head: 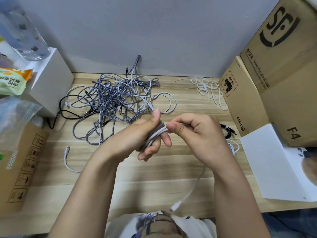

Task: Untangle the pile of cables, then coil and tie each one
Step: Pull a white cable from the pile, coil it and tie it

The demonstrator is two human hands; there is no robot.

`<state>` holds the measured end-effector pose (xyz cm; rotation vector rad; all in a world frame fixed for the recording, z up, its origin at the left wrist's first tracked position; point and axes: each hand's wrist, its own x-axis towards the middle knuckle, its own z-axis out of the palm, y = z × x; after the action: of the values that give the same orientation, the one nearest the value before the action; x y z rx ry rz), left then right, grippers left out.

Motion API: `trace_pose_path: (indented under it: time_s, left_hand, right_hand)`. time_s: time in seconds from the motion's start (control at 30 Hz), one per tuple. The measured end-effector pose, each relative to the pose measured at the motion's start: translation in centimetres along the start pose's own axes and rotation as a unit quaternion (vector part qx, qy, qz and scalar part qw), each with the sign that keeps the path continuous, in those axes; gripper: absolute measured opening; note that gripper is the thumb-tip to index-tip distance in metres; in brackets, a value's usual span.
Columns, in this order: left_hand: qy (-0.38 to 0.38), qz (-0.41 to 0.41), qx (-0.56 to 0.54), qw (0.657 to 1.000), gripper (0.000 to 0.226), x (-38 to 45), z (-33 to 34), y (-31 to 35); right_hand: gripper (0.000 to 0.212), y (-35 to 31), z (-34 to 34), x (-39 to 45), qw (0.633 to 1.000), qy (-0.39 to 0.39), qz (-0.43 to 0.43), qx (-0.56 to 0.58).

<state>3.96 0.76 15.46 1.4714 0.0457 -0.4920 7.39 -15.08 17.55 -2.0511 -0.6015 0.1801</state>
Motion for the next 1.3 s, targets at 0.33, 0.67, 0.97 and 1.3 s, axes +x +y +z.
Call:
trace_pose_path:
  time_s: [0.33, 0.67, 0.97, 1.3]
  left_hand:
    - [-0.289, 0.101, -0.343, 0.888, 0.055, 0.3, -1.7, 0.2]
    - [-0.149, 0.194, -0.549, 0.799, 0.053, 0.0, -1.6, 1.9]
    - [0.121, 0.198, -0.36, 0.904, 0.052, 1.4, 0.4, 1.9]
    - [0.152, 0.083, -0.022, 0.985, 0.058, 1.2, 0.7, 0.1]
  right_hand:
    - [0.027, 0.5, 0.2, 0.7, 0.995, 0.02, 0.019, 0.093]
    - [0.028, 0.7, 1.4, 0.4, 0.996, -0.072, 0.046, -0.017]
    - [0.039, -0.2, 0.7, -0.3, 0.987, -0.104, 0.013, -0.123]
    - [0.032, -0.6, 0.1, -0.5, 0.998, -0.037, -0.028, -0.045]
